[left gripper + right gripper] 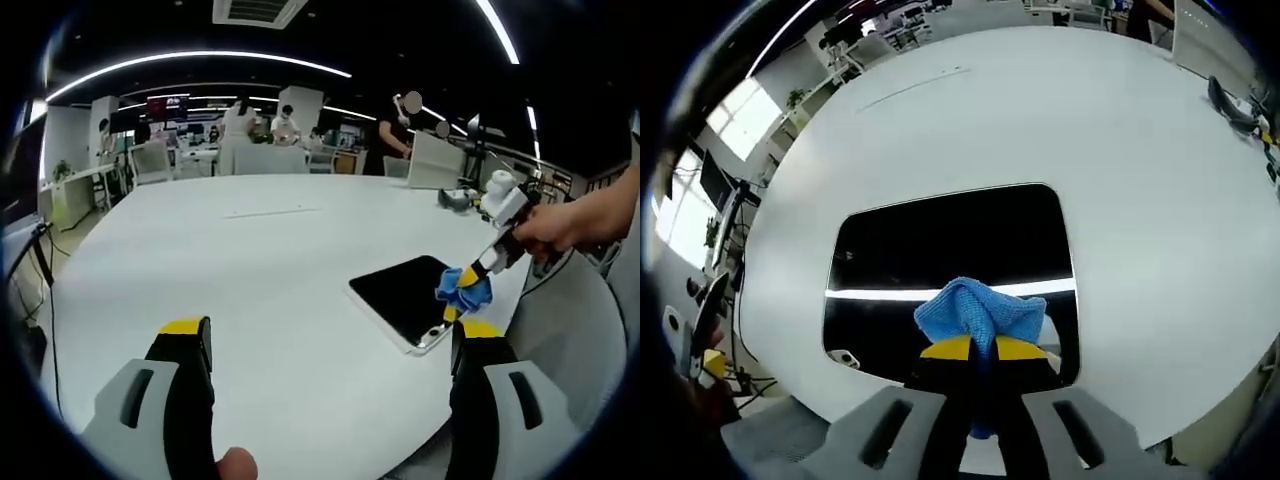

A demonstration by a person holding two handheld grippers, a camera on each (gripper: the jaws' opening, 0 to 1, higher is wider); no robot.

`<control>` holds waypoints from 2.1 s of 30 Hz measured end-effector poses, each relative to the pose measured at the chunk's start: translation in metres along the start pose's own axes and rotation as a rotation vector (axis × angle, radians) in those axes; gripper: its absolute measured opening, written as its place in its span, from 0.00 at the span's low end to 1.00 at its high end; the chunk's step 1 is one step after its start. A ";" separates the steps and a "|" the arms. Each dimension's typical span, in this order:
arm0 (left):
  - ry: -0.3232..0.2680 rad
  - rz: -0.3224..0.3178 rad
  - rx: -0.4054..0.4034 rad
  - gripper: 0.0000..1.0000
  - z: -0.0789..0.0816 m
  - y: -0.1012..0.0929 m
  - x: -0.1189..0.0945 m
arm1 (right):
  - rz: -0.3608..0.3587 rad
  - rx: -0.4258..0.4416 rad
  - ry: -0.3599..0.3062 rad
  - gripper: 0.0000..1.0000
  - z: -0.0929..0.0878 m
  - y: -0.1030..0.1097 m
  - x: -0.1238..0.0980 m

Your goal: Wipe the mirror surface with the cleaning cloth until all visible marks leave the cleaned area.

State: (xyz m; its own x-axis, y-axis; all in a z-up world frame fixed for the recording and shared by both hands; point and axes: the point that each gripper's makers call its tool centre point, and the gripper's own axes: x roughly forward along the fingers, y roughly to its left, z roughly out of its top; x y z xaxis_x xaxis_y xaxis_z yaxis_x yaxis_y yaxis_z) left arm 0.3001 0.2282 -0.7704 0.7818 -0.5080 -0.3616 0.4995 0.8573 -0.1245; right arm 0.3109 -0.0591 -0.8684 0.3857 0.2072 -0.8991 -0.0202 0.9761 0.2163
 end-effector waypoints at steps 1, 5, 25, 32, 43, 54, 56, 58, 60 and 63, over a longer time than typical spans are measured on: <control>-0.001 0.002 0.000 0.99 0.002 -0.001 -0.002 | 0.006 -0.002 0.003 0.01 0.000 0.005 0.001; 0.000 0.006 -0.003 0.99 0.001 -0.002 -0.003 | 0.021 -0.013 0.004 0.01 -0.001 0.019 0.004; 0.008 -0.002 -0.002 0.99 0.001 -0.006 -0.004 | 0.077 -0.088 0.053 0.00 -0.004 0.075 0.016; 0.006 -0.006 -0.001 0.99 0.001 -0.010 -0.004 | 0.101 -0.110 0.072 0.00 -0.005 0.094 0.021; 0.016 -0.008 -0.005 0.99 -0.003 -0.011 -0.003 | 0.125 -0.126 0.084 0.00 -0.006 0.115 0.025; 0.019 -0.006 -0.014 0.99 -0.004 -0.011 0.000 | 0.147 -0.160 0.098 0.00 -0.007 0.130 0.028; 0.018 -0.006 -0.014 0.99 -0.004 -0.010 -0.001 | 0.149 -0.158 0.097 0.00 -0.007 0.130 0.027; 0.021 -0.005 -0.014 0.99 -0.004 -0.009 0.000 | 0.149 -0.178 0.093 0.00 -0.007 0.130 0.026; 0.019 -0.003 -0.018 0.99 -0.004 -0.008 0.000 | 0.149 -0.192 0.095 0.00 -0.008 0.131 0.027; 0.018 -0.002 -0.019 0.99 -0.004 -0.009 -0.001 | 0.150 -0.201 0.097 0.00 -0.007 0.131 0.029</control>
State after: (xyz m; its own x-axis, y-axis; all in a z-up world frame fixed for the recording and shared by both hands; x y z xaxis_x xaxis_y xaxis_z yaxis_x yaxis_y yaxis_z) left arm 0.2936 0.2217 -0.7722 0.7738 -0.5085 -0.3776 0.4939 0.8577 -0.1430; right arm 0.3130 0.0751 -0.8684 0.2743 0.3467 -0.8970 -0.2575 0.9252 0.2789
